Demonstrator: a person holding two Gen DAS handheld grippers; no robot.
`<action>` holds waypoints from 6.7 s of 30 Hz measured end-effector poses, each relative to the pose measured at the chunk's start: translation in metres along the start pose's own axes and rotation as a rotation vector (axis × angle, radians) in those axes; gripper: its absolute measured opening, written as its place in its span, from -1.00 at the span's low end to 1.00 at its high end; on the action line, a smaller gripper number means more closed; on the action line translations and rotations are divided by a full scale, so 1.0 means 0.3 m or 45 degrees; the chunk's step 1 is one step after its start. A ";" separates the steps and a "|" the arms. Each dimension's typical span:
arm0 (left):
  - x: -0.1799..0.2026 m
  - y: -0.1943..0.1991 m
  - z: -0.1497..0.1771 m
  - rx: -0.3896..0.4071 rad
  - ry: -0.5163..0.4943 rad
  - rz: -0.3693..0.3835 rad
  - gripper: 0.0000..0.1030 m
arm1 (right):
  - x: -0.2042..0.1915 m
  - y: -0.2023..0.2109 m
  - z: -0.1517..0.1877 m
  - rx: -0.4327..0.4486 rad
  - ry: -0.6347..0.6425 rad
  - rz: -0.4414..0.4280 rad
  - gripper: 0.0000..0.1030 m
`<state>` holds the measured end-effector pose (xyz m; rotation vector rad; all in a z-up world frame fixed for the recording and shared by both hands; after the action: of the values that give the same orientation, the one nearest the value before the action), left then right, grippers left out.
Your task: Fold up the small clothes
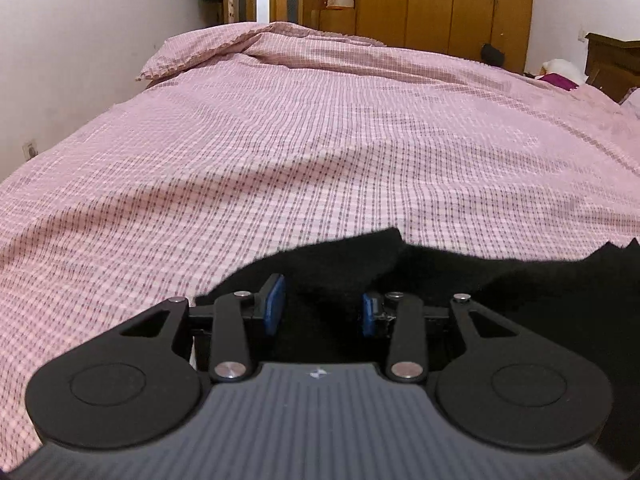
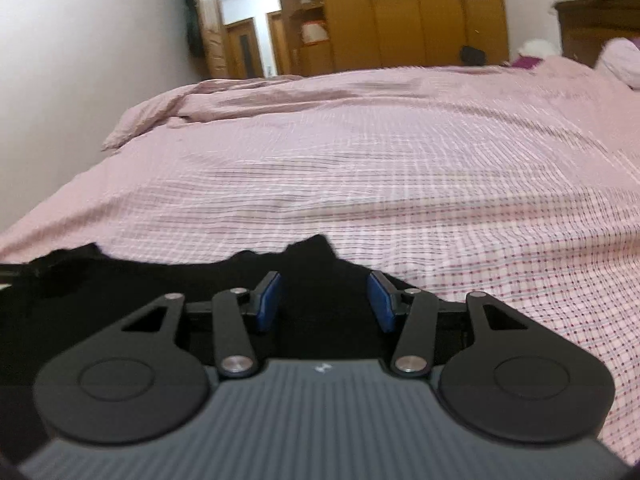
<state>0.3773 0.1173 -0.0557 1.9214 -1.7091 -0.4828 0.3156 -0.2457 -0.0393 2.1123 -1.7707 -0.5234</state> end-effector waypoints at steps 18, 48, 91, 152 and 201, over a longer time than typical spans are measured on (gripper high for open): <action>-0.036 -0.041 -0.111 -0.029 0.040 -0.036 0.18 | 0.044 -0.063 0.066 -0.079 -0.081 0.004 -0.03; -0.156 0.445 0.209 -0.187 -0.014 -0.129 0.19 | 0.112 0.426 0.162 -0.042 -0.288 0.118 0.24; -0.239 0.393 0.293 -0.263 0.177 -0.096 0.37 | 0.047 0.268 0.276 0.047 -0.551 -0.127 0.46; -0.531 0.602 0.275 -0.136 0.293 -0.043 0.40 | -0.889 0.118 -0.191 -0.070 -0.001 -0.265 -0.64; -0.338 0.535 0.209 -0.193 0.261 0.141 0.40 | -0.867 0.329 0.078 -0.196 0.162 -0.358 -0.47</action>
<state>0.1981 0.1973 -0.0184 1.6971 -1.5894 -0.3495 0.1782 -0.0065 0.0041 2.2425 -1.3292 -0.5632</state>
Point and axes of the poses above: each gripper's, at about its wrist camera, not at the fingertips, and y roughly against the way its jaws point, x to its right, z to its underside, the point moved 8 cm from there along -y, roughly the way its jaws point, and after that the axes turned 5 degrees about y, right-handed, at the moved point
